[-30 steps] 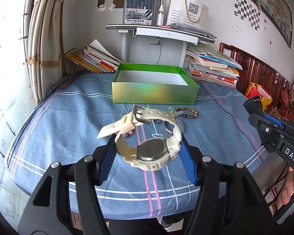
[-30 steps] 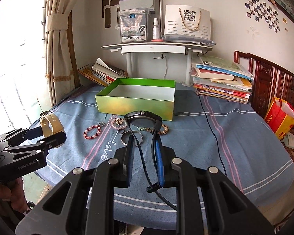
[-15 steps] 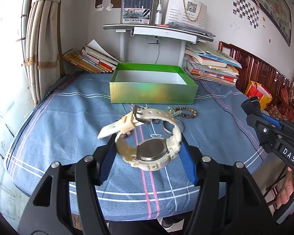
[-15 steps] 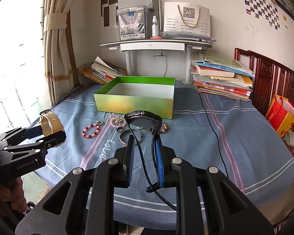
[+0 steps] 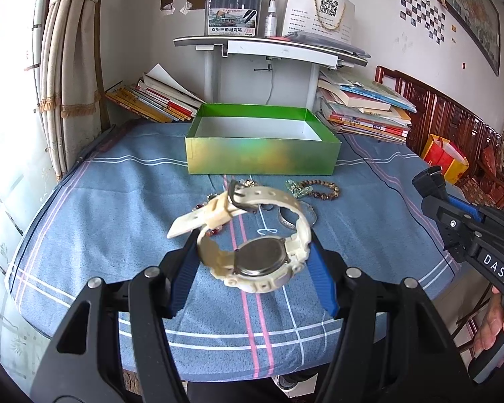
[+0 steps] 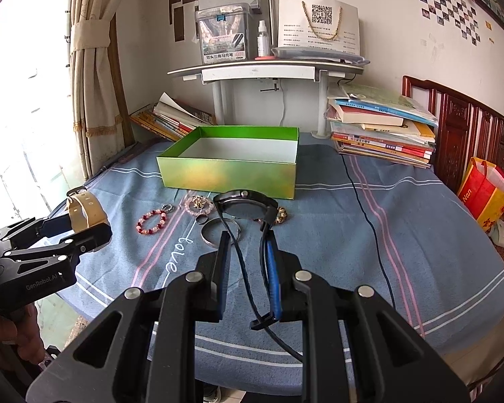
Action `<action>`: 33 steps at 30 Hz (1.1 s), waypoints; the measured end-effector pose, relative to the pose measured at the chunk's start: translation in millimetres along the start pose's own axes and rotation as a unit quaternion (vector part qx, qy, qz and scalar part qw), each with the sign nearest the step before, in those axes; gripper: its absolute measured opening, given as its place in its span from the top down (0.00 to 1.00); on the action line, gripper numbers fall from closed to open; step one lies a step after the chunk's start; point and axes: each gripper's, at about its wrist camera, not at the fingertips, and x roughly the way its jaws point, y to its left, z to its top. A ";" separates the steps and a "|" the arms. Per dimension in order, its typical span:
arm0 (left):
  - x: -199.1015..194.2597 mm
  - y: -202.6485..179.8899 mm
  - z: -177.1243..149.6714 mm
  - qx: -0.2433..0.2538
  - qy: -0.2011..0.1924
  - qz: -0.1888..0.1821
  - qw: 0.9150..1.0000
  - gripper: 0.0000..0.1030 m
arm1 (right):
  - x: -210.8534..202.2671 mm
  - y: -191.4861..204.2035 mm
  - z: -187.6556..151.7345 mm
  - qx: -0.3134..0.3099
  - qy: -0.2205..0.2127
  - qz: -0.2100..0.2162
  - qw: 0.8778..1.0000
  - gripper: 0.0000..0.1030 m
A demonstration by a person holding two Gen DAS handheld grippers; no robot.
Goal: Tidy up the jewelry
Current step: 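Lift and carry the watch and sunglasses in both tools toward the green box, then open both tools to drop the watch and sunglasses into the green box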
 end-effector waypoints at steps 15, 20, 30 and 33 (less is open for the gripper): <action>25.1 4.6 19.2 -0.002 0.009 0.000 1.000 0.41 | 32.8 -5.5 15.1 0.001 0.016 -0.001 1.000 0.80; 34.3 5.2 36.1 0.001 0.006 0.001 1.000 0.41 | 43.1 -7.0 29.9 -0.002 0.013 0.000 1.000 0.80; 59.1 1.5 94.6 0.017 -0.010 0.000 1.000 0.41 | 67.0 -13.9 83.9 -0.013 -0.016 0.002 1.000 0.80; 69.9 0.9 116.5 0.020 -0.017 -0.002 1.000 0.41 | 77.3 -17.0 102.3 -0.015 -0.024 0.003 1.000 0.80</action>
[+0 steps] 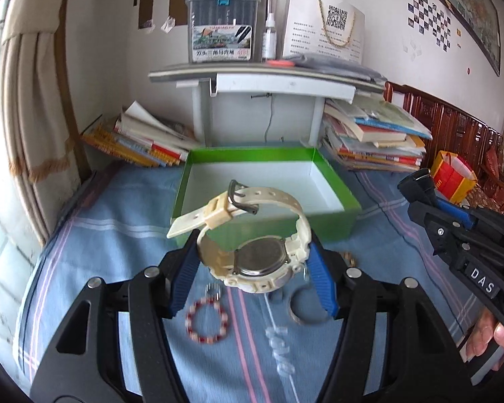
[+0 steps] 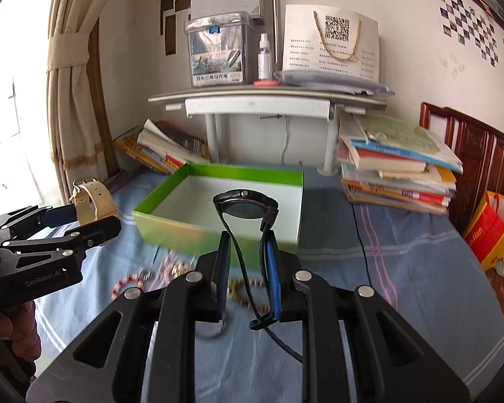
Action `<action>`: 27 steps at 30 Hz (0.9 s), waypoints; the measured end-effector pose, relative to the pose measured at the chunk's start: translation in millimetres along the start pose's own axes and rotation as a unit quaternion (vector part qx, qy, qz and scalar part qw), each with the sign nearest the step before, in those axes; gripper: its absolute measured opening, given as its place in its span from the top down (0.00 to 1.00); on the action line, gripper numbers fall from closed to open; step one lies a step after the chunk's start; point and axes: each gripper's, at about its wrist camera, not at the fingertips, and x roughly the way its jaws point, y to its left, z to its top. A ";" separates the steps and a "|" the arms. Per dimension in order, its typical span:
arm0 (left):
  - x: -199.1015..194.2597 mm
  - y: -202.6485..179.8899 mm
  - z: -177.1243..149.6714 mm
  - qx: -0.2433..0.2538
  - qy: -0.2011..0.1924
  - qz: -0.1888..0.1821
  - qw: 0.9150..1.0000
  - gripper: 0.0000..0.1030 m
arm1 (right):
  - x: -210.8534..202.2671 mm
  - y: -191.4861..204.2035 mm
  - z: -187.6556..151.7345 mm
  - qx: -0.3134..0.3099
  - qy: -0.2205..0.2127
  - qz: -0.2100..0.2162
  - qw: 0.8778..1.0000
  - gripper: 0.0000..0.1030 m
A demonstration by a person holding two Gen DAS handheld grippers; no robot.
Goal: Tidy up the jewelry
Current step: 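Open both tools to drop the watch and sunglasses into the green box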
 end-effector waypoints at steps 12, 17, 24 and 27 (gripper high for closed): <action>143.8 11.6 61.7 -0.010 0.075 -0.004 0.997 0.41 | 134.2 -18.7 37.6 0.009 0.061 0.000 0.998 0.80; 198.8 14.8 56.2 -0.008 0.119 0.006 0.993 0.41 | 186.2 -23.5 30.1 0.024 0.104 0.006 0.994 0.75; 209.4 23.3 47.7 -0.019 0.134 0.006 0.991 0.22 | 194.2 -22.1 23.0 0.030 0.113 0.004 0.993 0.49; 186.2 30.5 54.3 -0.023 0.107 0.013 0.994 0.17 | 164.8 -22.7 30.1 0.031 0.089 0.007 0.996 0.49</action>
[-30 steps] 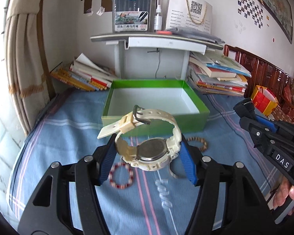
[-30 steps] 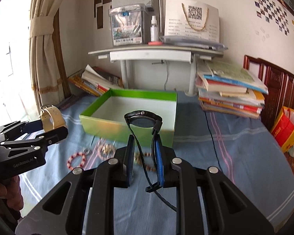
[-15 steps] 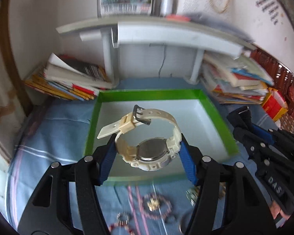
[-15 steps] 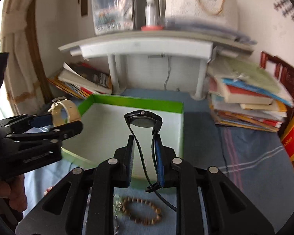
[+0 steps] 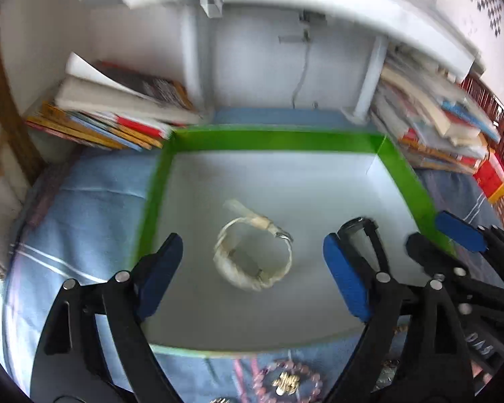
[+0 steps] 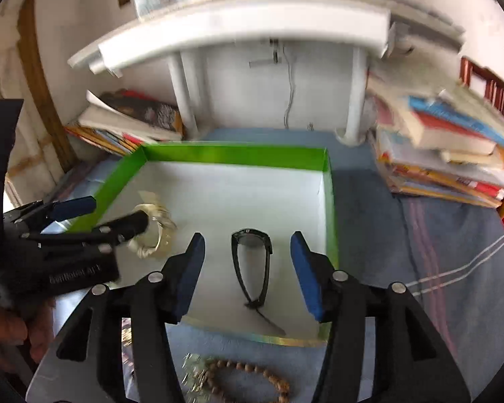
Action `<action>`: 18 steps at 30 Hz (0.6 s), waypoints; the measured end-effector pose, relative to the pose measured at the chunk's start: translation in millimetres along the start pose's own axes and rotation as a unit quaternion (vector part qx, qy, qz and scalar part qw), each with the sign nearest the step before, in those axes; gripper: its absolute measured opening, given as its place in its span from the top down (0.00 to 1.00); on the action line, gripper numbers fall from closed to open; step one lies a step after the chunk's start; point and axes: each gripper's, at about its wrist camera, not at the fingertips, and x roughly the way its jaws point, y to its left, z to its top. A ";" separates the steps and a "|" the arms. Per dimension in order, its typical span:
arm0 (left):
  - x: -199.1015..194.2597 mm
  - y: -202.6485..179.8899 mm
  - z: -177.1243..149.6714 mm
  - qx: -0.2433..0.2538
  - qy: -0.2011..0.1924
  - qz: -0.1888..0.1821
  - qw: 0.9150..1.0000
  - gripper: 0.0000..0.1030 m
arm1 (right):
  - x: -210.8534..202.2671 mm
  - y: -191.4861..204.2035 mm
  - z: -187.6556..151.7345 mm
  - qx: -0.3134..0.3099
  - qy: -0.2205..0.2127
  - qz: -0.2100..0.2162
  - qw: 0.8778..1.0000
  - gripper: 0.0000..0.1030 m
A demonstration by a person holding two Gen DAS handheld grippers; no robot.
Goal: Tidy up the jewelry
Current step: 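Open both tools to drop the watch and sunglasses into the green box, then move both open tools back toward the remaining jewelry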
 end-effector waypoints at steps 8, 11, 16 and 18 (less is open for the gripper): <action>-153.6 27.6 -53.9 -0.017 -0.115 -0.020 0.993 0.07 | -133.6 -0.6 -40.3 0.000 -0.087 0.000 0.996 0.42; -190.7 28.2 -89.5 -0.023 -0.131 -0.016 0.991 0.07 | -163.9 8.2 -75.4 0.005 -0.084 0.005 0.996 0.42; -219.3 19.4 -152.4 -0.029 -0.127 0.006 0.991 0.07 | -184.1 27.6 -116.2 -0.001 -0.066 0.006 0.998 0.42; -222.6 13.2 -173.4 -0.019 -0.121 0.015 0.992 0.07 | -189.6 33.7 -131.4 0.000 -0.060 0.009 0.998 0.42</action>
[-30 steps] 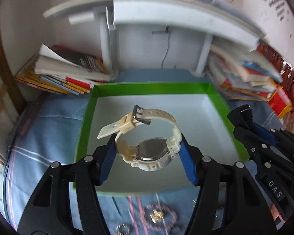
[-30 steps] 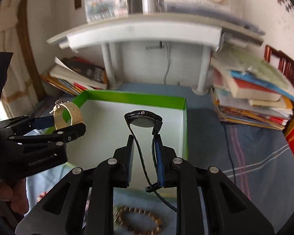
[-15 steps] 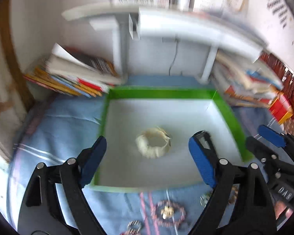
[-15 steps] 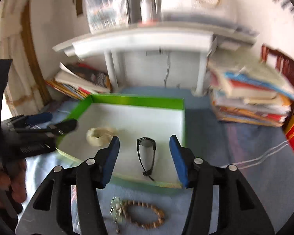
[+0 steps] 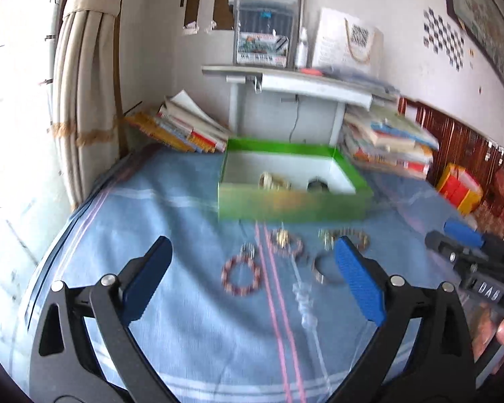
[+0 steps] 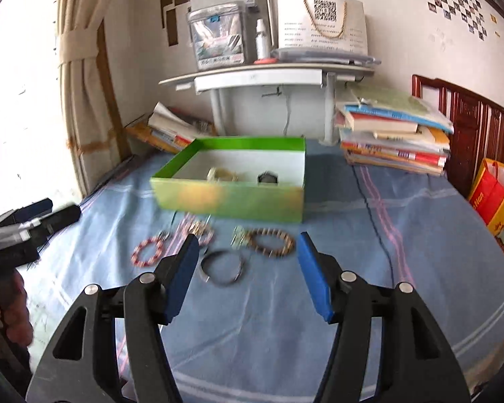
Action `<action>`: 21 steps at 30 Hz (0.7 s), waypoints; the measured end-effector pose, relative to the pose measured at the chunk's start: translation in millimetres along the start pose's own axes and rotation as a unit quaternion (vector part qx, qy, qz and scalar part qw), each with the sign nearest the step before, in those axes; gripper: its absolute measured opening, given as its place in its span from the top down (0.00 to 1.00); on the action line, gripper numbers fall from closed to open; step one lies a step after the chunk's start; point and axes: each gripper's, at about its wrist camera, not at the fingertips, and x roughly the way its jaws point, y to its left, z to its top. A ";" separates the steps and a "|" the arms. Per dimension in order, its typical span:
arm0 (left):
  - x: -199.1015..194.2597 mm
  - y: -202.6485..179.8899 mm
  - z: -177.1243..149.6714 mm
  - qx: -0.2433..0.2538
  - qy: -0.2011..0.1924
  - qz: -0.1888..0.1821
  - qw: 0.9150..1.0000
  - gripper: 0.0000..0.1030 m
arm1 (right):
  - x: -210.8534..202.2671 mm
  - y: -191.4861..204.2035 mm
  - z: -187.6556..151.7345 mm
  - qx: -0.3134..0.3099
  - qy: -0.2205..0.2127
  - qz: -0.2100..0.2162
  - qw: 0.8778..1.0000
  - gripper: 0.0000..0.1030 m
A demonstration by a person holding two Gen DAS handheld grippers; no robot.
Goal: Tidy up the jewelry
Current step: 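Move both open tools back toward the remaining jewelry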
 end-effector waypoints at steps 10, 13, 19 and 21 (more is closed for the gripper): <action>-12.6 -10.8 -57.6 0.011 0.029 -0.011 0.999 0.07 | -27.3 19.7 -46.8 -0.010 0.009 0.006 1.000 0.42; -17.7 -12.3 -59.2 0.012 0.027 -0.012 0.999 0.07 | -32.4 20.1 -52.4 -0.009 0.010 0.004 1.000 0.42; -21.9 -13.9 -54.9 0.014 0.023 -0.012 1.000 0.07 | -40.3 17.0 -53.1 -0.004 0.001 0.004 1.000 0.42; -22.3 -15.5 -54.2 0.016 0.023 -0.013 1.000 0.07 | -39.9 16.5 -53.0 -0.002 0.002 0.004 1.000 0.42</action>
